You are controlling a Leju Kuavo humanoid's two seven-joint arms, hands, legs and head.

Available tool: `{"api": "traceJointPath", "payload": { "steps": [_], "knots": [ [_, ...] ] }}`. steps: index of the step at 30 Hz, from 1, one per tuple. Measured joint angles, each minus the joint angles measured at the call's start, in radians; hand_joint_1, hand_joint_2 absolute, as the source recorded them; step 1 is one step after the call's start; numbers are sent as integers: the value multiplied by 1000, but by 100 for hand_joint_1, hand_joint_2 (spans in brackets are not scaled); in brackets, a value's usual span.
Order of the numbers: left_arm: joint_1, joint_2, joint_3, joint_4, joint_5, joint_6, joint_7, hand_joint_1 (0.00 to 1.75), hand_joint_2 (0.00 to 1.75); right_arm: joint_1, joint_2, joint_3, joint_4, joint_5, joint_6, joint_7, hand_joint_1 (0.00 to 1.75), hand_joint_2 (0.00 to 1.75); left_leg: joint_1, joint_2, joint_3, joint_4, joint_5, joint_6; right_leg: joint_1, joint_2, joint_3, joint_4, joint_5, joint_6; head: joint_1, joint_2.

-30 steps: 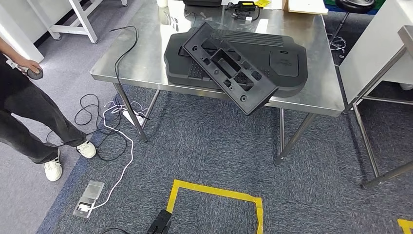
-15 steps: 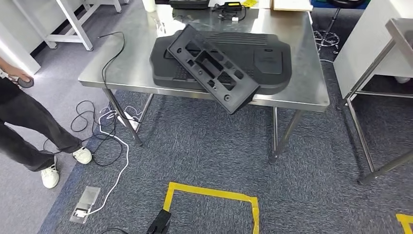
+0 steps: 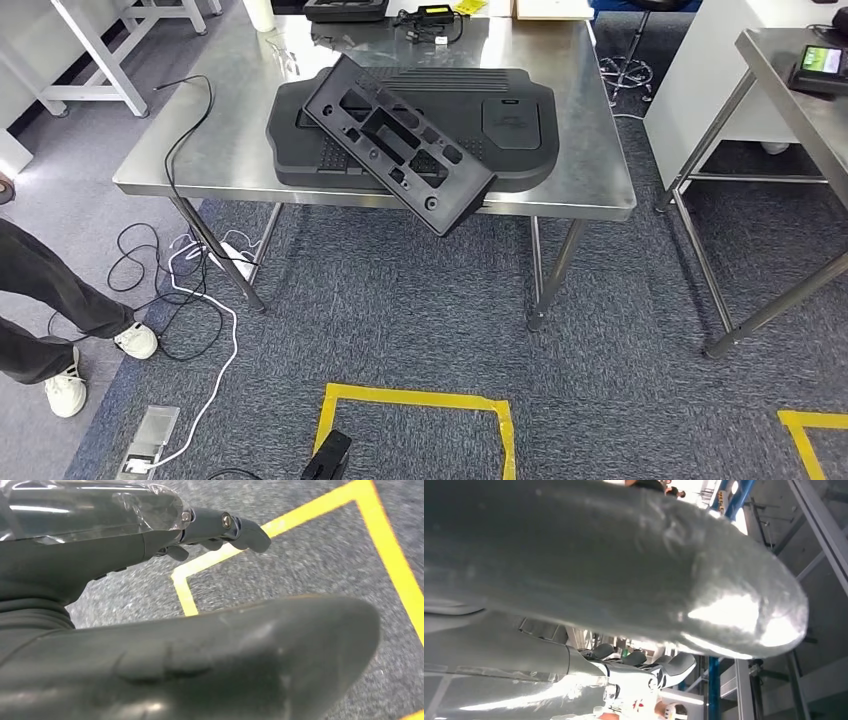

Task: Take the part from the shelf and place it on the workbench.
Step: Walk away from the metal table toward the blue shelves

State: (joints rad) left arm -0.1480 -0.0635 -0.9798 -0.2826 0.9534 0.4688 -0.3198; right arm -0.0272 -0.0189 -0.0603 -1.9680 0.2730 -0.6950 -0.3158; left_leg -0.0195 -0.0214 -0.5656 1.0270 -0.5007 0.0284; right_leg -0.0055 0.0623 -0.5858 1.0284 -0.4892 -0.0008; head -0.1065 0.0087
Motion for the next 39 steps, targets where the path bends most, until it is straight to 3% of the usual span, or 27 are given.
{"api": "traceJointPath", "payload": {
  "steps": [2, 5, 6, 7, 8, 11, 13, 16, 23, 28, 31, 33, 35, 36, 37, 39],
  "knots": [
    [-1, -1, 0, 0, 1, 1, -1, 0, 0, -1, 0, 0, 0, 3, 0, 0, 0, 0, 6, 6, 7, -17, 8, 7, 1, -17, -7, 22, -19, 9, 1, 0],
    [0, -2, 0, 0, 1, 2, -1, 0, 0, -2, -1, 0, 0, 7, 0, 0, 0, 0, 9, 18, 10, -28, 14, 13, -2, -46, -79, 180, -105, 21, 4, 0],
    [2, -2, 0, 0, 2, 2, -1, 0, 0, -1, -1, 0, 0, 8, 0, 0, 0, 0, 9, 22, 9, -27, 13, 13, -4, -48, -106, 234, -125, 25, 4, 0],
    [3, -2, 0, 0, 2, 2, -1, 0, 0, 0, -1, 0, 0, 9, 0, 0, 0, 0, 9, 26, 9, -26, 13, 13, -7, -50, -120, 261, -127, 29, 4, 0],
    [3, -2, 0, 0, 2, 2, -1, 0, 0, 0, -1, 0, 0, 11, 0, 0, 0, 0, 10, 29, 8, -24, 11, 12, -9, -52, -115, 250, -109, 32, 4, 0],
    [2, -3, 0, 0, 2, 2, -1, 0, 0, -1, -1, 0, 0, 14, 0, 0, 0, 0, 10, 33, 9, -14, 2, 2, -14, -65, -23, 63, -18, 34, 5, 0],
    [1, -3, 0, 0, 2, 2, -1, 0, 0, -1, -1, 0, 0, 14, 0, 0, 0, 0, 7, 33, 6, -5, -5, -3, -12, -68, 7, -3, -1, 26, 3, 0],
    [2, -3, 0, 0, 2, 2, -1, 0, 0, -2, -1, 0, 0, 15, 0, 0, 0, 0, 7, 33, 6, 0, -9, 2, -7, -63, 9, -8, -2, 19, 0, 0],
    [3, -3, 0, 0, 3, 3, -7, 0, 0, -2, -1, 1, 0, 17, 0, 3, 0, 0, 13, 32, 10, -5, -7, -7, -1, -63, 11, -7, -5, 10, 0, 0],
    [6, -2, 0, 0, 8, 3, -16, 0, 0, -2, -1, 4, 0, -2, 0, 6, 0, 0, 10, 32, 8, -1, -10, -4, -4, -64, 12, -9, -4, 12, 0, 0],
    [6, -3, 0, 0, 9, 4, -18, 0, 0, -4, -1, 7, -1, -2, 0, 5, 0, 0, 15, 34, 25, -34, 3, -4, -1, -63, 18, -11, -7, 21, 1, 0],
    [6, -4, 0, 0, 9, 4, -19, 0, 0, -6, -1, 8, -2, -3, 0, 4, 0, 0, 22, 38, 41, -59, 14, -5, -1, -62, -8, 51, -45, 28, 3, 0],
    [8, -4, 0, 1, 10, 4, -19, 0, 0, -6, -1, 9, -2, -6, 0, 4, 0, 0, 22, 42, 43, -60, 14, -3, -6, -62, -70, 171, -94, 36, 3, 0],
    [9, -4, 0, 1, 10, 4, -19, 0, 0, -6, -1, 10, -2, -7, 0, 4, 0, 0, 23, 44, 43, -57, 12, -3, -9, -62, -94, 212, -100, 39, 3, 0],
    [10, -4, 0, 1, 11, 4, -19, 0, 0, -5, -1, 10, -2, -9, 0, 4, 0, 0, 24, 46, 43, -54, 9, -5, -12, -63, -101, 217, -87, 42, 3, 0],
    [10, -4, 0, 2, 11, 4, -19, 0, 0, -6, -1, 10, -2, -9, 0, 4, 0, 0, 30, 50, 44, -42, -2, -13, -20, -70, -64, 123, -21, 49, 4, 0]
  ]
}}
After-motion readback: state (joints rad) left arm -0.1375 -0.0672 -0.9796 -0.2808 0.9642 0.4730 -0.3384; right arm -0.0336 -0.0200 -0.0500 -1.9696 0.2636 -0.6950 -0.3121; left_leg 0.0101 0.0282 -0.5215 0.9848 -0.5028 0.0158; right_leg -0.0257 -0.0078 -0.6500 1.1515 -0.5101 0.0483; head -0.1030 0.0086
